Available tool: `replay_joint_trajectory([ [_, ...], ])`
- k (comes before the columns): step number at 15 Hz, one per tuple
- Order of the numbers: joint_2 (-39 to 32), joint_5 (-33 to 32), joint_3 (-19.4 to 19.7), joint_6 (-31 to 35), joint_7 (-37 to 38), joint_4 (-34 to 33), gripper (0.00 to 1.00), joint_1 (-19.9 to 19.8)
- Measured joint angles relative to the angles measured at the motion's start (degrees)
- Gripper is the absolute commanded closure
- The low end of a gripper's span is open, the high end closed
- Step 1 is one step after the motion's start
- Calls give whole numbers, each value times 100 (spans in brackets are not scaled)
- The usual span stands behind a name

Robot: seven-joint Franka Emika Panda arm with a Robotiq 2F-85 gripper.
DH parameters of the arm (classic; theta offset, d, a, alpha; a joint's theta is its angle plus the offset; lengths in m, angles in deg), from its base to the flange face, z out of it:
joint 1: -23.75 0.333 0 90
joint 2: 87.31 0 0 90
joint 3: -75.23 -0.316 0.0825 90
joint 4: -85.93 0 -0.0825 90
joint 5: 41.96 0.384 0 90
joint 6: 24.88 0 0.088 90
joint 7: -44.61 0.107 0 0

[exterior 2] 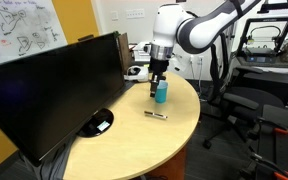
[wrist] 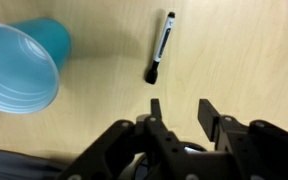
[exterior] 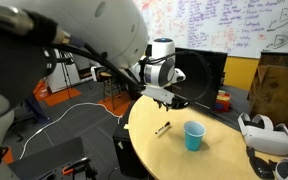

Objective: Remove the object from the teal cup then put it on the table

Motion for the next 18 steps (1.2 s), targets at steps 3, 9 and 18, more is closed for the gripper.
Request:
replay_joint_trajectory([
  [3, 34, 0, 0, -12, 0, -26, 3, 9],
  [9, 34, 0, 0, -12, 0, -81, 0, 4],
  [18, -151, -12, -6, -12, 27, -155, 0, -15],
])
